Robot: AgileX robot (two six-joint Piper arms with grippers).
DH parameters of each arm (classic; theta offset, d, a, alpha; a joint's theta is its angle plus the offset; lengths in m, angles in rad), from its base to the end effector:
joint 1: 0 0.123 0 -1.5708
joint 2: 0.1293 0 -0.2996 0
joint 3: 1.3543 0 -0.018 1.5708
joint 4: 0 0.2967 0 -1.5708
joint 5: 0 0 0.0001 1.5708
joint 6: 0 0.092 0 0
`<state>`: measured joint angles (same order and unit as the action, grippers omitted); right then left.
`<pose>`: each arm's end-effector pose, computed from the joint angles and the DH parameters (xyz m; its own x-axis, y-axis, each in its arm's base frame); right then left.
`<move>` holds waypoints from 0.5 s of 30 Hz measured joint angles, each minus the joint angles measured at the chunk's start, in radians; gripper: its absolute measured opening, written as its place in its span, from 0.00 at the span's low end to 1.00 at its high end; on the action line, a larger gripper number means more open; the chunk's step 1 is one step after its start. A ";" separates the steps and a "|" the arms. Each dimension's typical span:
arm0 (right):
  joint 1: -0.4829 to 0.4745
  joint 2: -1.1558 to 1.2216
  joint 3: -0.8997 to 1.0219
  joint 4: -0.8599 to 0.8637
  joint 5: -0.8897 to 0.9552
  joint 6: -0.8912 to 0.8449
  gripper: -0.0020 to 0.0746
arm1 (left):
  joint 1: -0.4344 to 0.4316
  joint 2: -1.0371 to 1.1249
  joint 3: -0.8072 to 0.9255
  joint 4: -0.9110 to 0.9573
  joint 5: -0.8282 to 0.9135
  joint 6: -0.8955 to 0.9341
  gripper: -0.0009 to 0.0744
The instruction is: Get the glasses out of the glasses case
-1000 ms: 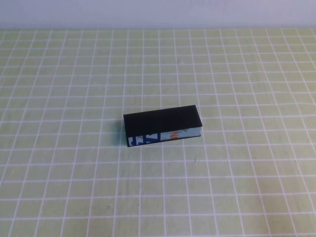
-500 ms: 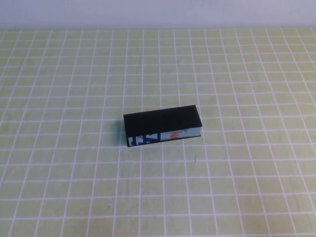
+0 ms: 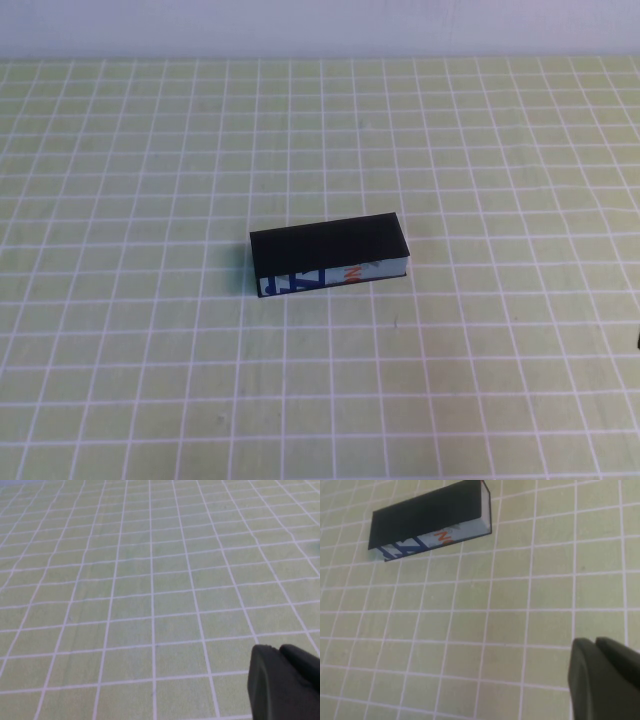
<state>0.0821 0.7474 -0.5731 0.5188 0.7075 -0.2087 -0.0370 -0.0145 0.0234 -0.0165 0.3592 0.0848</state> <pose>0.1675 0.0436 0.2875 -0.7117 0.1308 -0.6902 -0.1796 0.9160 0.3587 0.0850 -0.0037 0.1729 -0.2734 0.0795 -0.9586 0.0617 0.9960 0.0650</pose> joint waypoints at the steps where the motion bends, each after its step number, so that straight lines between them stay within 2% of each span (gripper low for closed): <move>1: 0.000 0.052 -0.028 0.000 0.007 -0.021 0.00 | 0.000 0.000 0.000 0.000 0.000 0.000 0.01; 7: 0.025 0.348 -0.256 0.116 0.049 -0.260 0.00 | 0.000 0.000 0.000 0.000 0.000 0.000 0.01; 12: 0.166 0.575 -0.437 0.136 0.057 -0.317 0.00 | 0.000 0.000 0.000 0.000 0.000 0.000 0.01; 15: 0.240 0.645 -0.480 0.132 0.064 -0.323 0.00 | 0.000 0.000 0.000 0.000 0.000 0.000 0.01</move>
<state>0.3219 1.3925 -1.0534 0.6505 0.7710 -0.5320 -0.0370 -0.0145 0.0234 -0.0165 0.3592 0.0848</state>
